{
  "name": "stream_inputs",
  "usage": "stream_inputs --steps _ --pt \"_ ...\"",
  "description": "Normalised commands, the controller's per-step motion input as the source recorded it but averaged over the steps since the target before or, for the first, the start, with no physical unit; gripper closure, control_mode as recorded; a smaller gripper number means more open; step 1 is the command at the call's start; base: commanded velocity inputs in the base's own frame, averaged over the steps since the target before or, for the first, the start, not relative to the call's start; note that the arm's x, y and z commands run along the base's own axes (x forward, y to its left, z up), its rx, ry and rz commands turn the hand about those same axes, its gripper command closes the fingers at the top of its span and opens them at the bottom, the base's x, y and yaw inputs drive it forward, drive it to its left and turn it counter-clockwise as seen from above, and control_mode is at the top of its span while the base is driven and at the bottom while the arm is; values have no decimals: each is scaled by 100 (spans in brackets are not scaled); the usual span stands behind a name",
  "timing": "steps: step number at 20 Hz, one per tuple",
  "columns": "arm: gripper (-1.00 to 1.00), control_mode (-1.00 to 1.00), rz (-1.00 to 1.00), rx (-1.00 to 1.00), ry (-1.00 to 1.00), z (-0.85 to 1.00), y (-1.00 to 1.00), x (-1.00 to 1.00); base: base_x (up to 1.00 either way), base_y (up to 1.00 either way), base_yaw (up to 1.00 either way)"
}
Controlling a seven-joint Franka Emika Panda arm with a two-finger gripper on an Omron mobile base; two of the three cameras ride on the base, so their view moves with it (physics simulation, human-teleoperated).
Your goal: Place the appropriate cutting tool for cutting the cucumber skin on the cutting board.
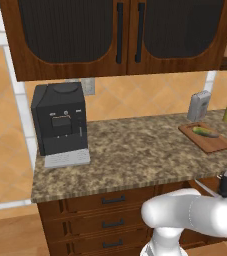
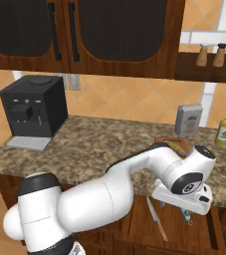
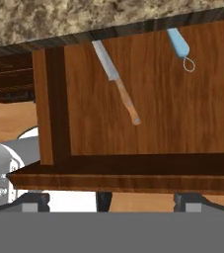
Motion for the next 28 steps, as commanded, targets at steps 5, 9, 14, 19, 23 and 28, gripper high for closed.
stream_inputs --steps 5,9,14,19,23,28 --pt "-100 -100 -5 0 9 -48 0 -1 0 0 0" --pt "-100 -100 -1 0 7 -52 -2 -1 0 0 0" --pt "-100 -100 0 -4 0 -50 -4 -14 0 0 0" --pt "-100 -100 0 -1 0 -36 -4 -7 0 0 0" --pt "-100 -100 0 0 0 -31 -9 -30 0 0 0" --pt "-100 -100 0 0 0 -18 -10 -55 0 0 0"
